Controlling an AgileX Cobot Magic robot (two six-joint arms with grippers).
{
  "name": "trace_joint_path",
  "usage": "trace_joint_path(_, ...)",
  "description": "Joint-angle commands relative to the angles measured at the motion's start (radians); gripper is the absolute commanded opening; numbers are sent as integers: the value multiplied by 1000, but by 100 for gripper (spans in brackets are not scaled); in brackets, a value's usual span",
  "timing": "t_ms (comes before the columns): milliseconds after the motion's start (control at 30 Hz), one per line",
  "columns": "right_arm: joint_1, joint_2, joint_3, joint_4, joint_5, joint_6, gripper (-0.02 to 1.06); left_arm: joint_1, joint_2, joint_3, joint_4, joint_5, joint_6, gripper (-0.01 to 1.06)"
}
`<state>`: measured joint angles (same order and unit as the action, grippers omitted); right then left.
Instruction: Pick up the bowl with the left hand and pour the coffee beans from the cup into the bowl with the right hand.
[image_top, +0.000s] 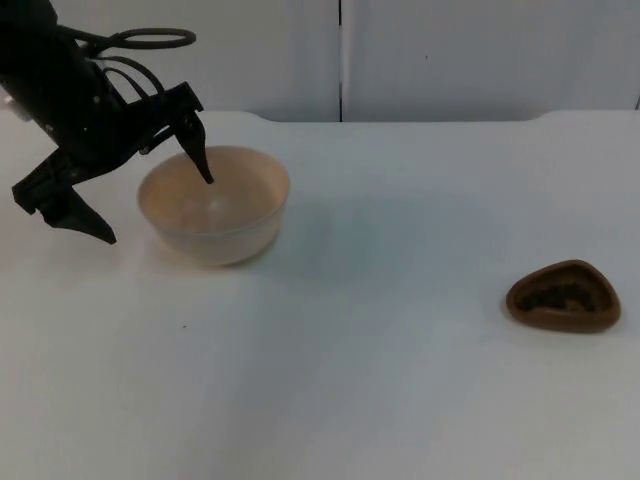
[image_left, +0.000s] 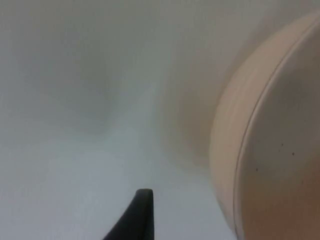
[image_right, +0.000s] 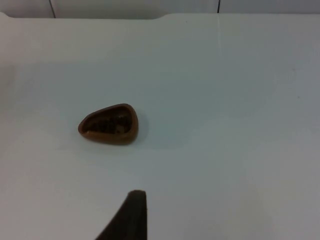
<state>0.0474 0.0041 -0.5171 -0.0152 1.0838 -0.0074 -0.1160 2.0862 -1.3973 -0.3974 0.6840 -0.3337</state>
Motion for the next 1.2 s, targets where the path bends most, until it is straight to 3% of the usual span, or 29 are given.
trace_joint_path(0,-6,-4,1,-5,-6,-5,105,-3,0,-7,-15,-26,-9,99)
trace_joint_path(300,-6,-4,1,-5,-6,-5,105,0,27,-7,-13,-45,-11,99)
trace_joint_path(800,-6,-4,1,-7,-6,-5,105,0,58,-4,-9,-61,-4,82)
trace_joint_path(933,-6,-4,1,-7,-6,-5,105,0,58,-4,-1,-67,-4,59)
trace_joint_path(967,-6,-4,1,-7,-6,-5,105,0,58,-4,-1,-67,-4,59)
trace_joint_path(1067,-6,-4,1,-7,-6,-5,105,0,58,-4,-1,-67,-4,43)
trace_joint_path(1167,-6,-4,1,-7,-6,-5,105,0,58,-4,-5,-67,-4,35)
